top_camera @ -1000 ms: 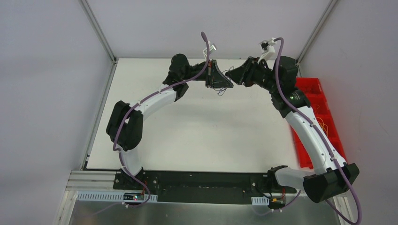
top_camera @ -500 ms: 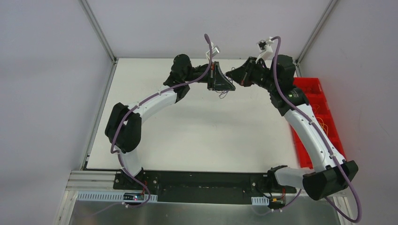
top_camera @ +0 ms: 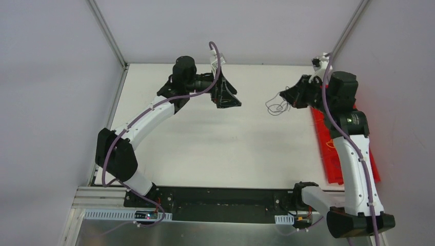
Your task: Untangle the cables
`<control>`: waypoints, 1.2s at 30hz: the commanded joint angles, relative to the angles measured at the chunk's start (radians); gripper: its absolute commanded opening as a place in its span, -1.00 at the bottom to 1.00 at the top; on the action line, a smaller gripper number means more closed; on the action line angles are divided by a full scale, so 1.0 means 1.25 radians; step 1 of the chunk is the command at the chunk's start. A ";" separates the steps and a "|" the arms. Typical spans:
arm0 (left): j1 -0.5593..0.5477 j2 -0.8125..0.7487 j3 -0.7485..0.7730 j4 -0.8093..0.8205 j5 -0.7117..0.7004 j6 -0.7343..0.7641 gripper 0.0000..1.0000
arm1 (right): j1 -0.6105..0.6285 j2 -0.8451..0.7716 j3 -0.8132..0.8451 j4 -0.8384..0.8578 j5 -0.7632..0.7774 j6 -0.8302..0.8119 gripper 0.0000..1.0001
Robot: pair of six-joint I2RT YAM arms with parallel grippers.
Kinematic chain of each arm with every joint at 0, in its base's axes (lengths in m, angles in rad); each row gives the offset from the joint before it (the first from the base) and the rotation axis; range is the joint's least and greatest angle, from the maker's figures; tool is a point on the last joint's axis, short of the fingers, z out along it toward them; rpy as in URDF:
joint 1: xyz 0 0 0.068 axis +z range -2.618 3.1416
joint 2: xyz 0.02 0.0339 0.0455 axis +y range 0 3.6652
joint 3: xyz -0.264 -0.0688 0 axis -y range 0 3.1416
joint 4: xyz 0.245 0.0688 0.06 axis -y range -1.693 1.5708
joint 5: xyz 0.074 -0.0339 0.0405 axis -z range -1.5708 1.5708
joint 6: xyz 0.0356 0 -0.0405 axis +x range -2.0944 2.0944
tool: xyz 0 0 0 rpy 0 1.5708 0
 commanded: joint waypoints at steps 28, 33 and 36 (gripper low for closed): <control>0.044 -0.041 -0.017 -0.270 -0.064 0.217 0.98 | -0.933 -0.004 -0.302 -0.249 0.049 -1.134 -1.00; 0.046 -0.045 -0.010 -0.289 -0.093 0.240 0.98 | -0.923 0.027 -0.383 -0.115 0.107 -1.201 -1.00; 0.048 -0.043 -0.002 -0.300 -0.095 0.255 0.98 | -0.911 0.037 -0.412 -0.067 0.152 -1.212 -0.69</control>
